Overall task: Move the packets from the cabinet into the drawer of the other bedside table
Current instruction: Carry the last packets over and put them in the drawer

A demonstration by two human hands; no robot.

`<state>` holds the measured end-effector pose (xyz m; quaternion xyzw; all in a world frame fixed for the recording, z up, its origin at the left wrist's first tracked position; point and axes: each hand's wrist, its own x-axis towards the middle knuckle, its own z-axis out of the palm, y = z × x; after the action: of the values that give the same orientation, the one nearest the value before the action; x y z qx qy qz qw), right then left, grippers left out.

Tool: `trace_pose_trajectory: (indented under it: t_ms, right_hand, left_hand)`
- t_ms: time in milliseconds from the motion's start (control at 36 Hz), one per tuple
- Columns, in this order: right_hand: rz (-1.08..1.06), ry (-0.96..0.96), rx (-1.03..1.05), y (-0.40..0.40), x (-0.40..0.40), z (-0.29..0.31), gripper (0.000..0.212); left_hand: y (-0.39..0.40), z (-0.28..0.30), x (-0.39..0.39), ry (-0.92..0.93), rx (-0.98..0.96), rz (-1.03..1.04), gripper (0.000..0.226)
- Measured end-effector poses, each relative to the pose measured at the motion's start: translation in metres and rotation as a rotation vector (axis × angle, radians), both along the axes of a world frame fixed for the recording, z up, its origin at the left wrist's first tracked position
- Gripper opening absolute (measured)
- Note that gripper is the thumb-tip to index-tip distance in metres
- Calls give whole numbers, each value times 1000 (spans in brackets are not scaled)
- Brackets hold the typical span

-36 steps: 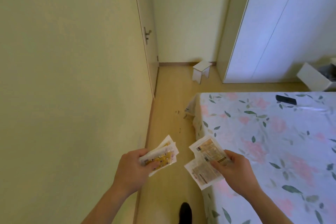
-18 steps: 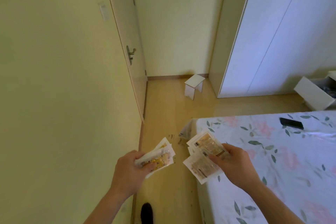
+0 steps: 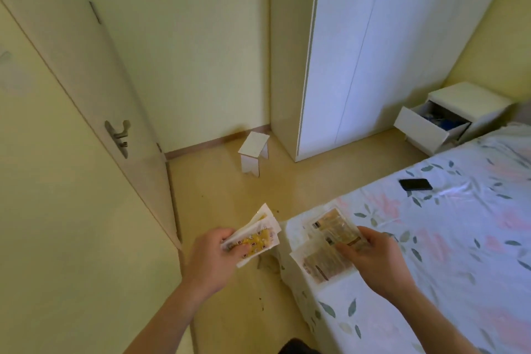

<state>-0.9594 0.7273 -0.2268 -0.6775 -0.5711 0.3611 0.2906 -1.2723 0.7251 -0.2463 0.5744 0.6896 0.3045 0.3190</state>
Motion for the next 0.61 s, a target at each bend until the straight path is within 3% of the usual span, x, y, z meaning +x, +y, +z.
trace_pose_trajectory:
  t_ms: [278,611]
  right_hand:
    - [-145,56,-41,154,-19,-27,5]
    - [-17,74,-87,378,-86,-20,5]
  left_hand:
    - [179,-7,-31,21,-12,-133,5]
    - [366,6,-96,-22,-46,-32,7]
